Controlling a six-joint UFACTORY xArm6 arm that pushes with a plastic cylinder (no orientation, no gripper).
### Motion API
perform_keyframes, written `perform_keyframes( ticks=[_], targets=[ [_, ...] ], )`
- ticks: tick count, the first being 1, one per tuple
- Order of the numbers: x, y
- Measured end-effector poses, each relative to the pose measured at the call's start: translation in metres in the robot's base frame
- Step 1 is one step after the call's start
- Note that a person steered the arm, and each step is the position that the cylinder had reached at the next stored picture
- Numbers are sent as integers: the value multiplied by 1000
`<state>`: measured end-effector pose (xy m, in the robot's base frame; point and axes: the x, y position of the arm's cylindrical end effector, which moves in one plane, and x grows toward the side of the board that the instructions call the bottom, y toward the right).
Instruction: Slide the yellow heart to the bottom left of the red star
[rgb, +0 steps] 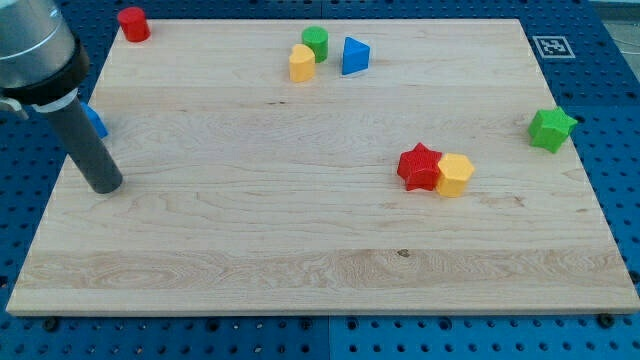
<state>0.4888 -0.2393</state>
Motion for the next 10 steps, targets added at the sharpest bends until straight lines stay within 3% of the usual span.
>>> perform_keyframes(
  ticks=[6,8,10],
  targets=[
    [-3,45],
    [-44,91],
    [-77,101]
  ],
)
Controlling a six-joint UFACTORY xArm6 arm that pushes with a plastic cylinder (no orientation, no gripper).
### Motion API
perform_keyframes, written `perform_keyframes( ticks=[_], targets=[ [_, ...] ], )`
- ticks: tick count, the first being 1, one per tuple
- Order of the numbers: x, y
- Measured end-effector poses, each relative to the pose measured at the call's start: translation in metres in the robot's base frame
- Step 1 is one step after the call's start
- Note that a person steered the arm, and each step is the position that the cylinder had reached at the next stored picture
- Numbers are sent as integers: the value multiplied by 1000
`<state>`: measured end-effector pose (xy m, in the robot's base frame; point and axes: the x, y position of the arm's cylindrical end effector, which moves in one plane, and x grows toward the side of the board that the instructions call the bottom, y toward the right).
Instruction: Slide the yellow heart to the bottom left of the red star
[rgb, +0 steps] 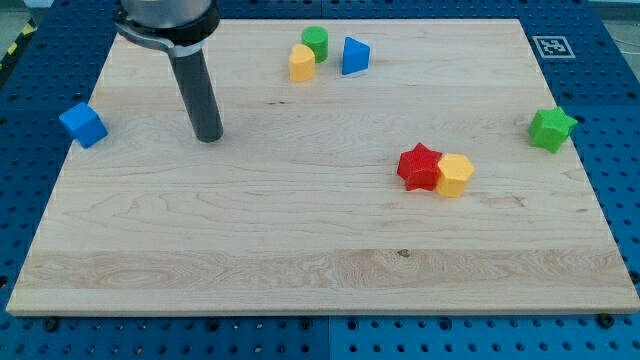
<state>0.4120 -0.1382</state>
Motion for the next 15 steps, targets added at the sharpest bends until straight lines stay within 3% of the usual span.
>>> perform_keyframes(
  ticks=[11,15],
  targets=[
    [-50,0],
    [-99,0]
  ],
)
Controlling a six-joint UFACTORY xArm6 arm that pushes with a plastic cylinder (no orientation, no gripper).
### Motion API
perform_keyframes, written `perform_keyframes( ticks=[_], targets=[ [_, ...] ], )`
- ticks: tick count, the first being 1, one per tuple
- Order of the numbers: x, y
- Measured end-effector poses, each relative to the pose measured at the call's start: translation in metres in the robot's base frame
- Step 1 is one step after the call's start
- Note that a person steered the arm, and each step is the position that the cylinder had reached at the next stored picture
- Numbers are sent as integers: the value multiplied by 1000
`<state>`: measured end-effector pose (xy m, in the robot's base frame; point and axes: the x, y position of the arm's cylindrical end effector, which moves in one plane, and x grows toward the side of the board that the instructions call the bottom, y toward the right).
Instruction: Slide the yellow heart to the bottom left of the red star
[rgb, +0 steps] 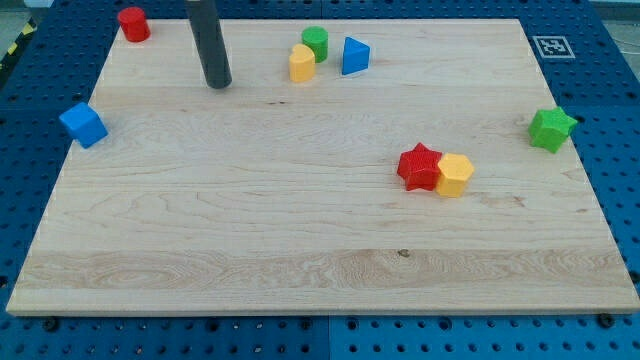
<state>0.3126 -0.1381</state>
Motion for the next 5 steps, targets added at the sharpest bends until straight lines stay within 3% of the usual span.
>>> perform_keyframes(
  ticks=[2,5],
  targets=[
    [-56,4],
    [-61,103]
  ],
)
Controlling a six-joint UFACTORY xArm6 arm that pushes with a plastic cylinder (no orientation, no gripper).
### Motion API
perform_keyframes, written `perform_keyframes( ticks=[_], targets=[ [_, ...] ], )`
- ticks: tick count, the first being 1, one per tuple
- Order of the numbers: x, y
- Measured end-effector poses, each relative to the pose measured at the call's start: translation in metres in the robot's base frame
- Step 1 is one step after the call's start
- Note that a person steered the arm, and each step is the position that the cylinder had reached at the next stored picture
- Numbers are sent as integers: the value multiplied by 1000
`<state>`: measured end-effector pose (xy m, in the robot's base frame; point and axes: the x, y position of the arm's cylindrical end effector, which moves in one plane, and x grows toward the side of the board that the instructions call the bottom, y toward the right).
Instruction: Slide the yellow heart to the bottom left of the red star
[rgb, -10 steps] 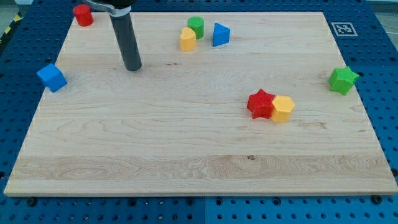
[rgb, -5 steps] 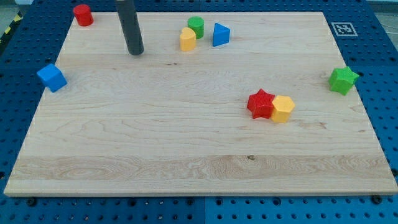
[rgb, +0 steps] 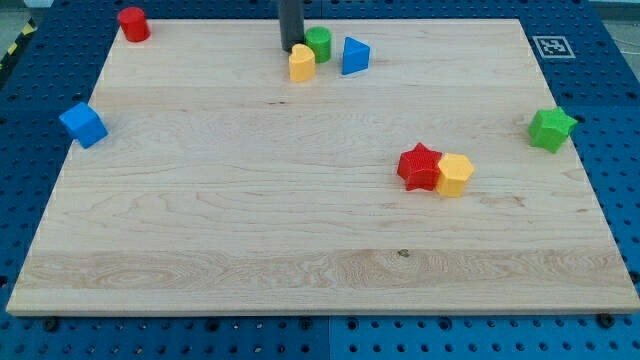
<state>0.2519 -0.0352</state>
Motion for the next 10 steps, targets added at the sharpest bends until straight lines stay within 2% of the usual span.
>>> perform_keyframes(
  ticks=[1,4,7,10],
  targets=[
    [8,5],
    [76,3],
    [202,18],
    [258,22]
  ],
)
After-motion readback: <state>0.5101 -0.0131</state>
